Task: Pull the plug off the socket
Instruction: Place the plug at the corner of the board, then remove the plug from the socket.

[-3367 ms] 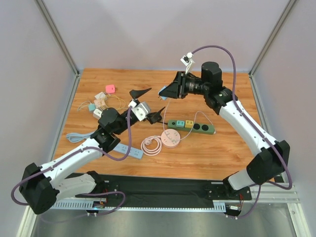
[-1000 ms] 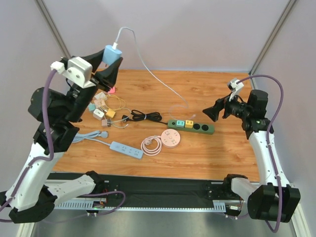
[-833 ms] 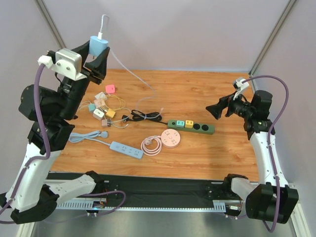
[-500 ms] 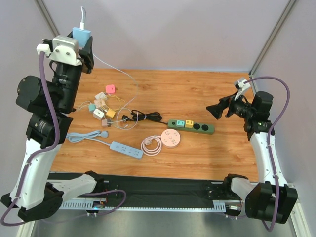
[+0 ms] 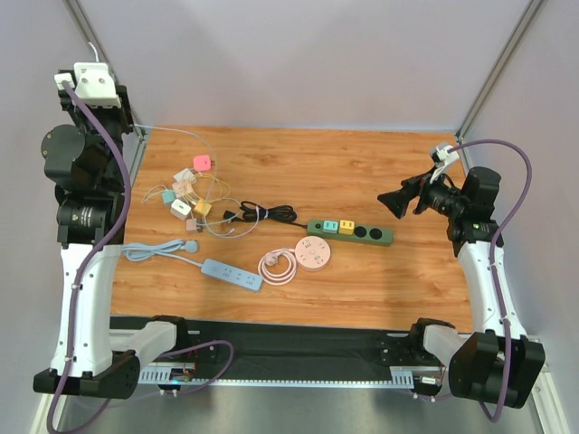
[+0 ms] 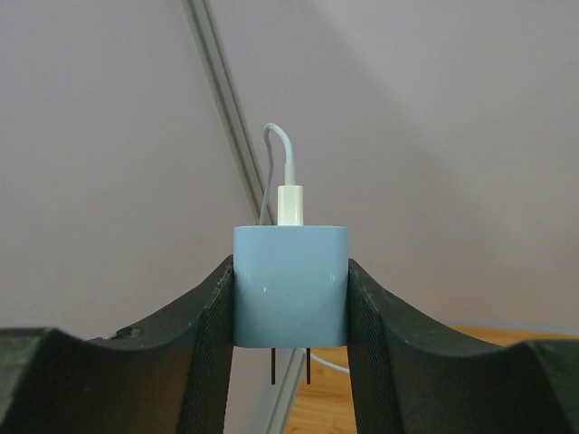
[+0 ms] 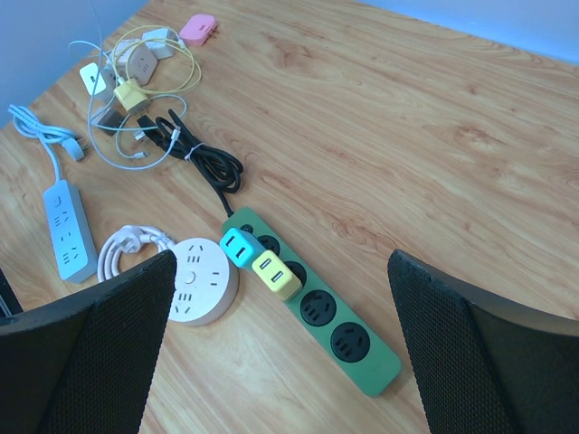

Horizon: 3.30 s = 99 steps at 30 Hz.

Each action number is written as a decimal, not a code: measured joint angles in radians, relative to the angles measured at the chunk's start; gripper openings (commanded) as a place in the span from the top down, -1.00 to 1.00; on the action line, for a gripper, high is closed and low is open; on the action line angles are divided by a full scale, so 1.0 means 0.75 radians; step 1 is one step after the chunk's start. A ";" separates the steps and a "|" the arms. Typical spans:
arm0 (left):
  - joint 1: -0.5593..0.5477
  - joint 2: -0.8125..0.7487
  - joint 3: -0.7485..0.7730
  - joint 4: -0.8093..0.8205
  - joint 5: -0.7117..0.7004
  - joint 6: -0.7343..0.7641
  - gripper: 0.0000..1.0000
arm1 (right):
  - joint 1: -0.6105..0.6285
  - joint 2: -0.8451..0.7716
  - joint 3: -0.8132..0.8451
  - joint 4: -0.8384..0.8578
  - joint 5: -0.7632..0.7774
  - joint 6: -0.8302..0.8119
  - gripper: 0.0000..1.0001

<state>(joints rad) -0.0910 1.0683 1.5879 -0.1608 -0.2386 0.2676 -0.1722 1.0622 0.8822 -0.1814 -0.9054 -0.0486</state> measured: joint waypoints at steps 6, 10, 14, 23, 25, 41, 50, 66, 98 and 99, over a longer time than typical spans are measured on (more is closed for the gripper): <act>0.074 0.000 -0.077 0.014 -0.008 -0.055 1.00 | -0.002 0.008 0.000 0.000 -0.013 0.001 -1.00; 0.146 0.020 -0.166 0.041 0.014 -0.111 1.00 | -0.002 0.008 0.000 0.000 -0.019 0.001 -1.00; 0.251 0.100 -0.268 0.036 0.060 -0.213 1.00 | -0.008 0.008 0.000 -0.001 -0.024 0.001 -1.00; 0.272 0.323 -0.558 -0.008 0.260 -0.457 1.00 | -0.011 0.016 0.000 -0.001 -0.031 0.001 -1.00; 0.272 0.380 -0.621 -0.010 0.302 -0.515 1.00 | -0.011 0.018 0.000 -0.001 -0.032 0.001 -1.00; 0.273 0.768 -0.673 -0.069 0.482 -0.650 0.28 | -0.017 0.020 0.000 -0.001 -0.033 0.001 -1.00; 0.299 0.762 -0.672 -0.072 0.481 -0.645 -0.57 | -0.017 0.031 0.000 -0.005 -0.042 -0.001 -1.00; 0.368 0.322 -0.662 0.020 0.571 -0.622 -0.99 | -0.017 0.035 0.000 -0.016 -0.060 -0.061 -1.00; -0.526 0.377 -0.700 -0.138 1.102 -0.123 -0.99 | -0.017 0.038 0.000 -0.133 -0.110 -0.241 -1.00; -0.555 0.399 -0.691 -0.148 1.090 -0.093 -0.99 | -0.017 0.038 0.000 -0.133 -0.112 -0.244 -1.00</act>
<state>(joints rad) -0.5072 1.3678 1.0698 -0.2718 0.5789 0.1982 -0.1848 1.0908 0.8822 -0.2810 -0.9897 -0.2314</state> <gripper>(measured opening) 0.993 0.998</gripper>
